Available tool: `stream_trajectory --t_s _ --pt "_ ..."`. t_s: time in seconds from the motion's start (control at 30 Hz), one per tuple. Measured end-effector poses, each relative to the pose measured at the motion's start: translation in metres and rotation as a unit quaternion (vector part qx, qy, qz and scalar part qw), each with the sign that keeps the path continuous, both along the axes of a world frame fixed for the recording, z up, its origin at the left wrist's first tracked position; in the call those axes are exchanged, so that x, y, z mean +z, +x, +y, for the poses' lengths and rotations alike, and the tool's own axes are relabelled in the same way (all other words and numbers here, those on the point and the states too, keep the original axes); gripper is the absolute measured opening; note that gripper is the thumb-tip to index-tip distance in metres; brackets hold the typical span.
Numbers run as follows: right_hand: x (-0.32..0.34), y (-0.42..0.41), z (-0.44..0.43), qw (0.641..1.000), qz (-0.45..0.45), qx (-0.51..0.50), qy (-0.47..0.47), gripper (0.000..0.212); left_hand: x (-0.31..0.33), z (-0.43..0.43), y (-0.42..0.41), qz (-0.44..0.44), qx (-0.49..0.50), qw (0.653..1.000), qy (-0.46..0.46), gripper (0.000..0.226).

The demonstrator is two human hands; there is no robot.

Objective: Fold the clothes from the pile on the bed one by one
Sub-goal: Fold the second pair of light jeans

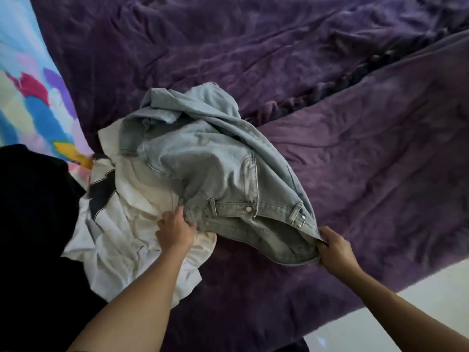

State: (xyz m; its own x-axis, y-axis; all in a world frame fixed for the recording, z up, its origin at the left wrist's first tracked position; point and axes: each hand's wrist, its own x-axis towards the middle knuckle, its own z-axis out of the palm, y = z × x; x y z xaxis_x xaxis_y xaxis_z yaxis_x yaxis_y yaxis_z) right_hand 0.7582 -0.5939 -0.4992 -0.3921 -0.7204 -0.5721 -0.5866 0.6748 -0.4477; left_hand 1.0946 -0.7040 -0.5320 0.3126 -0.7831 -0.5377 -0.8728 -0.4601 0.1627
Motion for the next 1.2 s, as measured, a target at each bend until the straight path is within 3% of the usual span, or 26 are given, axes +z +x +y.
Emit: stream_trajectory --t_s 0.07,0.17,0.27,0.37,0.47,0.6,0.73,0.8,0.9,0.97,1.03,1.13,1.2 --pt "0.016 -0.010 -0.006 0.999 -0.032 0.012 -0.013 0.021 0.008 -0.007 0.004 0.033 -0.013 0.999 -0.016 0.012" --pt "0.047 -0.027 -0.011 0.998 -0.055 0.026 -0.027 0.025 0.027 -0.007 -0.003 0.112 0.003 0.993 -0.040 0.016" --pt "0.079 -0.038 -0.017 0.998 -0.021 0.037 -0.050 0.028 0.052 0.004 -0.011 0.171 0.078 0.977 -0.101 0.013" --pt "0.112 -0.040 -0.029 0.996 0.023 0.052 -0.065 0.024 0.093 0.016 -0.012 0.217 0.190 0.939 -0.185 0.012" --pt "0.139 -0.031 -0.041 0.993 0.009 0.074 -0.092 0.020 0.145 0.022 -0.003 0.244 0.227 0.908 -0.254 0.012" --pt "0.171 -0.009 -0.042 0.987 -0.024 0.062 -0.143 0.004 0.217 0.028 0.021 0.242 0.177 0.894 -0.333 0.017" --pt "0.207 0.010 -0.028 0.981 -0.030 0.023 -0.188 0.012 0.282 0.048 0.053 0.309 0.085 0.897 -0.306 0.018" --pt "0.233 0.016 -0.026 0.976 -0.038 0.004 -0.216 0.012 0.314 0.067 0.076 0.303 0.026 0.908 -0.289 0.039" --pt "0.293 0.029 -0.029 0.952 -0.068 -0.048 -0.296 0.015 0.362 0.098 0.110 0.232 -0.087 0.908 -0.339 0.045" --pt "0.345 0.044 -0.030 0.930 -0.108 -0.075 -0.344 0.019 0.399 0.110 0.132 0.184 -0.098 0.893 -0.399 0.037" --pt "0.402 0.060 -0.029 0.905 -0.155 -0.084 -0.387 0.027 0.444 0.116 0.150 0.146 -0.053 0.882 -0.446 0.033" --pt "0.490 0.079 -0.022 0.874 -0.208 -0.083 -0.431 0.028 0.517 0.123 0.175 0.192 0.047 0.848 -0.492 0.033" --pt "0.544 0.091 -0.013 0.878 -0.202 -0.027 -0.433 0.021 0.562 0.130 0.191 0.228 0.093 0.816 -0.522 0.031"
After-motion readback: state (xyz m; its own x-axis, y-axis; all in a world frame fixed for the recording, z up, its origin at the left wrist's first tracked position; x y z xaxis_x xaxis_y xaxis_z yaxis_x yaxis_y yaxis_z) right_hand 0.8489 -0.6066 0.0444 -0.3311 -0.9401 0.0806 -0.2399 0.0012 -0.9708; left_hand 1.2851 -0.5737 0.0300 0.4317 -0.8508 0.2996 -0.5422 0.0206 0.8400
